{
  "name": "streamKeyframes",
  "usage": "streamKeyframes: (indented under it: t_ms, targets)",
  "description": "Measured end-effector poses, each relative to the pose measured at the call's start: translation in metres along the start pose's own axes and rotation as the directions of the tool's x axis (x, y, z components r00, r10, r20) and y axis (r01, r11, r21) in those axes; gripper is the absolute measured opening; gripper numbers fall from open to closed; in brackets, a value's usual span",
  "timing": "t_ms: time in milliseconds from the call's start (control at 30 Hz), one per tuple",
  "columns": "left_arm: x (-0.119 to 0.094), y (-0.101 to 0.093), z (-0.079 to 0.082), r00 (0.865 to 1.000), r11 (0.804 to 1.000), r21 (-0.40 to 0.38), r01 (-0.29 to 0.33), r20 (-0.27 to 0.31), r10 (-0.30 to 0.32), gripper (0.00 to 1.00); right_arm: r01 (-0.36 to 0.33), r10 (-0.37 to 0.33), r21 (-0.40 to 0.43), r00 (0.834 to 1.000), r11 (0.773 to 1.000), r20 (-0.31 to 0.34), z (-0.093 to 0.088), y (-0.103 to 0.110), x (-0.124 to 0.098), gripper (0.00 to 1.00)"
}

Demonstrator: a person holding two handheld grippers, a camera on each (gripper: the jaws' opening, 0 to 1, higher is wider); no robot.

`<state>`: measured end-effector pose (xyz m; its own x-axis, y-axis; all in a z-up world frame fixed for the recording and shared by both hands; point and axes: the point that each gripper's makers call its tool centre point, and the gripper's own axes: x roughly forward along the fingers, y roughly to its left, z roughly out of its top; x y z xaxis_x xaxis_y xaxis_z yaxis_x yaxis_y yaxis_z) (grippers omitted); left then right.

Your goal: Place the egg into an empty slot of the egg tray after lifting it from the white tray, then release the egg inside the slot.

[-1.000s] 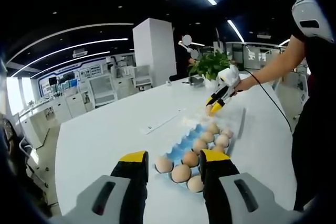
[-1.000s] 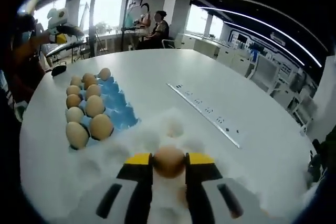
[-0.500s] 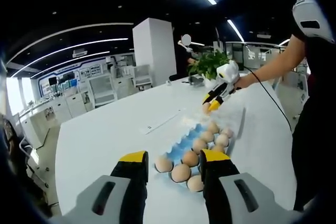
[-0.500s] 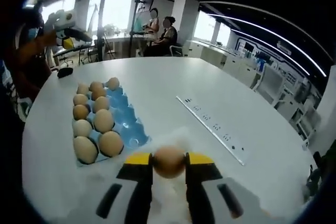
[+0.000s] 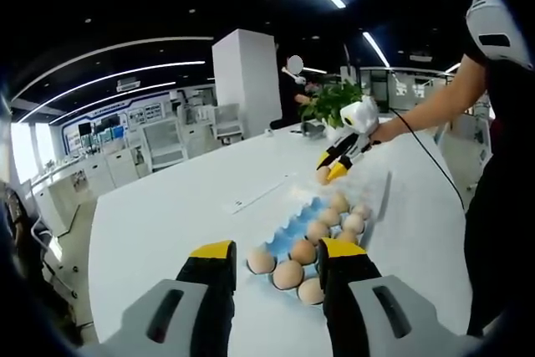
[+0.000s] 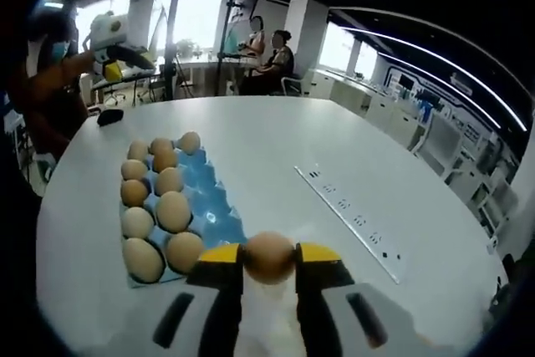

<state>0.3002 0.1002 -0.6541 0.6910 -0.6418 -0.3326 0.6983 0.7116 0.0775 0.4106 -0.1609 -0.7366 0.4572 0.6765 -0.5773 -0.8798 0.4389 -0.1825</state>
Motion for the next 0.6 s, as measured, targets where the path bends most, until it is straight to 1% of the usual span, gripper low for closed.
streamKeyframes:
  t_ms: [167, 467, 600]
  targets:
    - [0.0, 0.0, -0.001, 1.0, 1.0, -0.003, -0.001, 0.001, 0.001, 0.39, -0.007, 0.007, -0.005, 1.0, 1.0, 0.008, 0.005, 0.002, 0.003, 0.23]
    - [0.001, 0.002, -0.002, 1.0, 1.0, -0.003, -0.002, -0.001, 0.002, 0.39, -0.052, 0.053, -0.037, 0.998, 0.998, 0.029, 0.025, 0.017, 0.024, 0.23]
    - [-0.001, 0.003, -0.003, 1.0, 1.0, -0.004, -0.004, -0.004, 0.004, 0.39, -0.069, 0.071, -0.045, 0.997, 0.997, 0.038, 0.031, 0.021, 0.031, 0.23]
